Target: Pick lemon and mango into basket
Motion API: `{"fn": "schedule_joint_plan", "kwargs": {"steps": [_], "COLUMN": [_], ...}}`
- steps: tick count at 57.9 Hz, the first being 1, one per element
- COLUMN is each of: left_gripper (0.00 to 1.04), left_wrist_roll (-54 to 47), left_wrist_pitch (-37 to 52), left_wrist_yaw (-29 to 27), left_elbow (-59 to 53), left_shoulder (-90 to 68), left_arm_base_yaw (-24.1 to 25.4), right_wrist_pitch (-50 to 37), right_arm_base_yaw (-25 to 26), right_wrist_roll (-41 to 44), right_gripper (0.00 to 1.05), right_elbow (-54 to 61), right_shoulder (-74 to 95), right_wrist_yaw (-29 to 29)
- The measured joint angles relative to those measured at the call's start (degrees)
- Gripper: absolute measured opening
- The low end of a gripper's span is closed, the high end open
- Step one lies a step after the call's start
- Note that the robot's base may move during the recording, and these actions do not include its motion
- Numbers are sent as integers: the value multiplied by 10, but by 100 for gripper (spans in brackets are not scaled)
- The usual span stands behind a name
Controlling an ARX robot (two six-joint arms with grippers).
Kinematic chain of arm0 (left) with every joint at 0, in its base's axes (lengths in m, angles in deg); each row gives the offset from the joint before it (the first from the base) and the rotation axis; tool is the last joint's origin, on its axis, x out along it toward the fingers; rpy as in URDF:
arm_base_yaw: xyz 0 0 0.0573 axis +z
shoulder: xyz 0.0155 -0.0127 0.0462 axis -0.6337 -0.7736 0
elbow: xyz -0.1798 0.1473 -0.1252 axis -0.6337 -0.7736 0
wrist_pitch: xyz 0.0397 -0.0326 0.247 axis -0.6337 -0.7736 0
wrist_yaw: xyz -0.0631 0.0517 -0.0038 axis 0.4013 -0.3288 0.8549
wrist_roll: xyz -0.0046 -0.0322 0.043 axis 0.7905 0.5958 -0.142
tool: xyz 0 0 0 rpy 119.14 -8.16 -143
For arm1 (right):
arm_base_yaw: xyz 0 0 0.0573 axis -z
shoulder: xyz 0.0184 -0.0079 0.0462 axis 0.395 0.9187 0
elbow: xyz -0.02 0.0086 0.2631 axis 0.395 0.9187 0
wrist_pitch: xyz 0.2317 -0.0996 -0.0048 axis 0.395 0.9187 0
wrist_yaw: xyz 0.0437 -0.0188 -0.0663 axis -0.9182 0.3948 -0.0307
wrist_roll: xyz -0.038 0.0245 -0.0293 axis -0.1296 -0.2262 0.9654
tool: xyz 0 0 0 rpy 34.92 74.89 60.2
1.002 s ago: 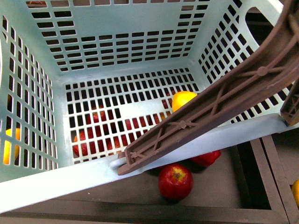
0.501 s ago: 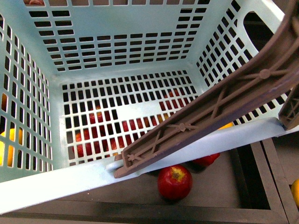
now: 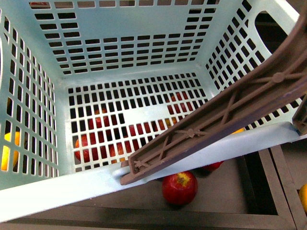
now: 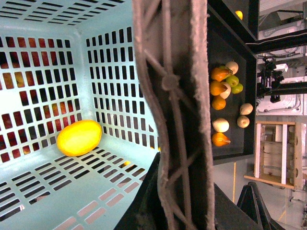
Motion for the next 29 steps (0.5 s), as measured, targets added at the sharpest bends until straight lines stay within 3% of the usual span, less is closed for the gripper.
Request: {"fn": "schedule_joint_plan", "kwargs": {"steps": [24, 29], "left_gripper": [7, 7], "left_wrist_roll": [0, 0], "left_wrist_pitch": [0, 0], "left_wrist_yaw": [0, 0], "left_elbow": [0, 0], "left_shoulder": [0, 0], "left_arm_base_yaw": [0, 0], "right_wrist_pitch": [0, 0], "right_arm_base_yaw": [0, 0], "right_wrist_roll": [0, 0], "right_gripper": [95, 96], "right_elbow": [0, 0], "right_shoulder": [0, 0], "right_wrist_yaw": [0, 3]}}
